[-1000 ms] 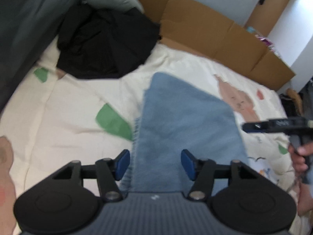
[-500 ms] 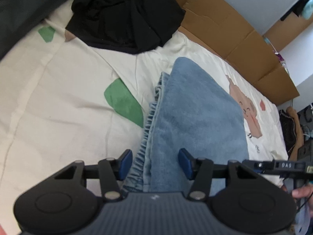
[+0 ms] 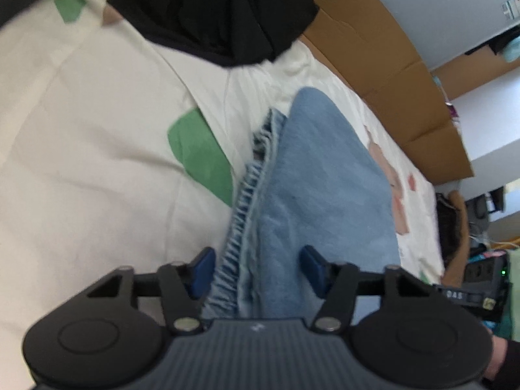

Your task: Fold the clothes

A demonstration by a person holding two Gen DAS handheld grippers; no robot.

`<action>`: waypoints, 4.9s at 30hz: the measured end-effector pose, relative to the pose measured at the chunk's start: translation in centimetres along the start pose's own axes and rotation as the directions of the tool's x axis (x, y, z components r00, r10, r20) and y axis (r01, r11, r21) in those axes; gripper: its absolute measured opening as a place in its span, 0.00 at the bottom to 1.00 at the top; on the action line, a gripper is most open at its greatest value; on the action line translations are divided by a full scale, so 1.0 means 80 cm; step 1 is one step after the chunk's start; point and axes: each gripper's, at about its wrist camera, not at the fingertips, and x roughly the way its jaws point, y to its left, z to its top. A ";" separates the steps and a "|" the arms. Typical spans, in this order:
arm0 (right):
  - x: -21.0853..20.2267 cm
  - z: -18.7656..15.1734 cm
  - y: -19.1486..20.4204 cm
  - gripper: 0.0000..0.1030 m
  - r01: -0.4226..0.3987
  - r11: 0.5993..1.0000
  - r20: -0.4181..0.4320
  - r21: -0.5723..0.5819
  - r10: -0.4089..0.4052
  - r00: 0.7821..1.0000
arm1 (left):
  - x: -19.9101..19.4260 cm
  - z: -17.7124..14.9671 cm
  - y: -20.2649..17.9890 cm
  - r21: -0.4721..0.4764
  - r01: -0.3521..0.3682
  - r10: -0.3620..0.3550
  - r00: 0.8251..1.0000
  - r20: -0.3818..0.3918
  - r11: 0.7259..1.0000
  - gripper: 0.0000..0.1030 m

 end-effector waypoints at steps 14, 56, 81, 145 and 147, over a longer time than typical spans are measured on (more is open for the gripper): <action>0.015 0.001 -0.021 0.43 -0.038 0.997 -0.018 0.065 0.040 0.999 | 0.011 -0.004 0.015 -0.034 0.058 -0.059 0.998 -0.016 0.998 0.57; -0.183 0.135 -0.101 0.18 0.204 0.969 0.058 -0.141 -0.198 0.979 | 0.185 0.007 -0.148 0.010 0.242 -0.241 0.968 -0.067 0.970 0.41; -0.207 0.014 -0.191 0.42 0.212 0.964 0.126 0.162 -0.233 0.964 | 0.121 -0.027 -0.218 0.208 0.029 -0.010 0.996 -0.090 0.978 0.59; -0.198 -0.045 -0.179 0.34 0.162 0.821 0.019 0.548 -0.205 0.979 | 0.128 -0.035 -0.183 0.044 0.104 -0.099 0.990 -0.105 0.994 0.17; -0.189 -0.045 -0.180 0.35 0.179 0.827 0.013 0.533 -0.219 0.976 | 0.129 -0.035 -0.184 0.051 0.104 -0.098 0.990 -0.106 0.993 0.18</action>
